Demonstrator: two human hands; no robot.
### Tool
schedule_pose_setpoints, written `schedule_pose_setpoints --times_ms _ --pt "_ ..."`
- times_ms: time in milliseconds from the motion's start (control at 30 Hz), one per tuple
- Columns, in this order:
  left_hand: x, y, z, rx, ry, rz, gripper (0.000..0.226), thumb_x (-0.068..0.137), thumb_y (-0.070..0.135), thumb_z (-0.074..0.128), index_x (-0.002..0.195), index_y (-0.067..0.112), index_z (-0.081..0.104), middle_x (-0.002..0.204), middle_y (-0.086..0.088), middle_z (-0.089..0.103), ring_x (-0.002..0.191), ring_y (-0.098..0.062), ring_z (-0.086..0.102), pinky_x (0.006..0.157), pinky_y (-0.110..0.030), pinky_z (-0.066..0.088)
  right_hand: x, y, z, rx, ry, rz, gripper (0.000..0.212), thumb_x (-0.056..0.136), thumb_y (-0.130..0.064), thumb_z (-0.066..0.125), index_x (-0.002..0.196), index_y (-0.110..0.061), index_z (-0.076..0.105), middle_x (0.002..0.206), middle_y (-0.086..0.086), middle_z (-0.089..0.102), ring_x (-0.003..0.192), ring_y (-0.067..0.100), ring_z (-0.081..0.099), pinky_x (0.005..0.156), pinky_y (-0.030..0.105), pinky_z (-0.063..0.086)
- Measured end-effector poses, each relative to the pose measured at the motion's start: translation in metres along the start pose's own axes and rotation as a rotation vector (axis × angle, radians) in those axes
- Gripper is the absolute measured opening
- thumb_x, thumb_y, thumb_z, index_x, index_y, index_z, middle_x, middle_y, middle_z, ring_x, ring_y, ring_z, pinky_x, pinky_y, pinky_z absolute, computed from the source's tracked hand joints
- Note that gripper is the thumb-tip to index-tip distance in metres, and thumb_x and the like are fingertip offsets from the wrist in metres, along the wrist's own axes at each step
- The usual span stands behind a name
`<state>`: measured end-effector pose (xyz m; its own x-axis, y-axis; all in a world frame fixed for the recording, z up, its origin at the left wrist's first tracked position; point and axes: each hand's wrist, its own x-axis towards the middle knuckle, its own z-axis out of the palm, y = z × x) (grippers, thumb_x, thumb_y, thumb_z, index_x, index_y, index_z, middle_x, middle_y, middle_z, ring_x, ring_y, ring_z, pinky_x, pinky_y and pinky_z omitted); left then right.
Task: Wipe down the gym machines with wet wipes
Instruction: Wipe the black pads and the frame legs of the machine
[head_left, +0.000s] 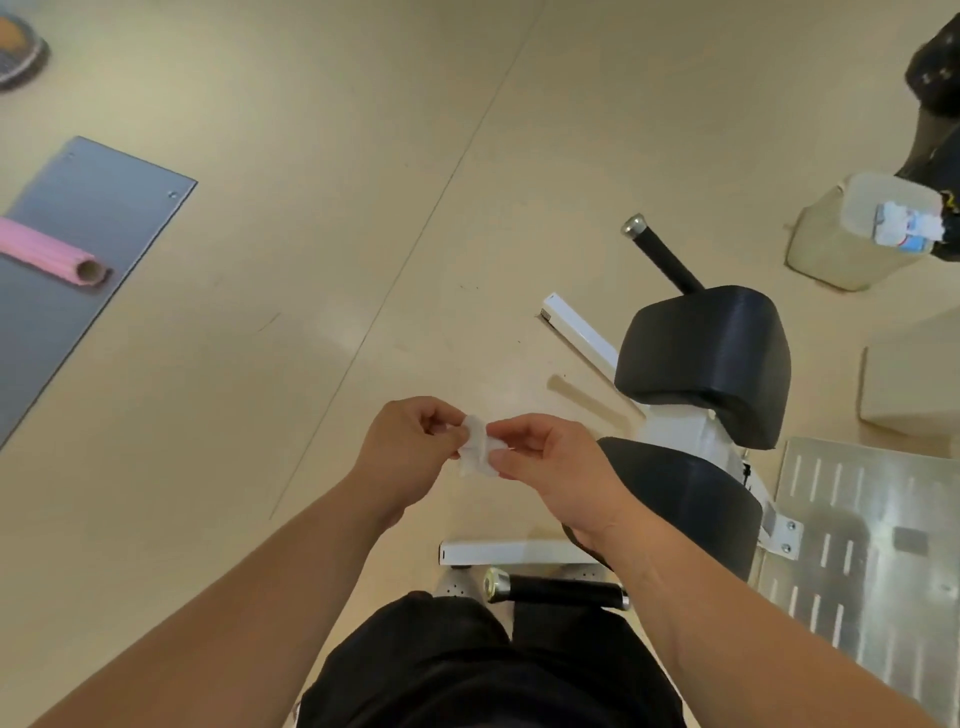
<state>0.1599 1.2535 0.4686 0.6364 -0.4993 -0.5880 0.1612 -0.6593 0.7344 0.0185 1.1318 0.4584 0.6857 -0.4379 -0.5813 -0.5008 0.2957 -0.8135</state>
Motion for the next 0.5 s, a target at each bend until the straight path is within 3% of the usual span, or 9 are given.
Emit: schedule_pose_setpoints --times_ms 133,333,500 --pt "0.015 0.017 0.002 0.096 0.011 0.045 0.007 0.085 0.014 0.075 0.081 0.020 0.073 0.081 -0.012 0.070 0.062 -0.010 0.060 0.056 -0.022 0.043 0.014 -0.004 -0.014 0.021 0.067 -0.016 0.023 0.084 -0.008 0.082 0.100 -0.024 0.076 0.096 0.002 0.076 0.094 0.023 0.072 0.089 0.033 0.060" --pt "0.064 0.053 -0.043 0.108 -0.098 0.151 0.013 0.084 0.013 0.077 0.076 0.022 0.074 0.078 -0.008 0.070 0.067 -0.015 0.061 0.064 -0.030 0.049 0.038 -0.035 0.014 0.097 0.199 0.002 0.025 0.083 -0.017 0.085 0.104 -0.025 0.075 0.093 0.002 0.074 0.090 0.024 0.069 0.084 0.032 0.060" --pt "0.142 0.094 -0.105 0.069 -0.317 0.253 0.012 0.084 0.008 0.076 0.086 0.020 0.075 0.087 -0.012 0.071 0.069 -0.013 0.061 0.067 -0.029 0.050 0.098 -0.088 0.069 0.039 0.402 -0.042 0.009 0.085 -0.018 0.082 0.091 -0.021 0.077 0.080 0.001 0.074 0.074 0.015 0.066 0.077 0.032 0.056"
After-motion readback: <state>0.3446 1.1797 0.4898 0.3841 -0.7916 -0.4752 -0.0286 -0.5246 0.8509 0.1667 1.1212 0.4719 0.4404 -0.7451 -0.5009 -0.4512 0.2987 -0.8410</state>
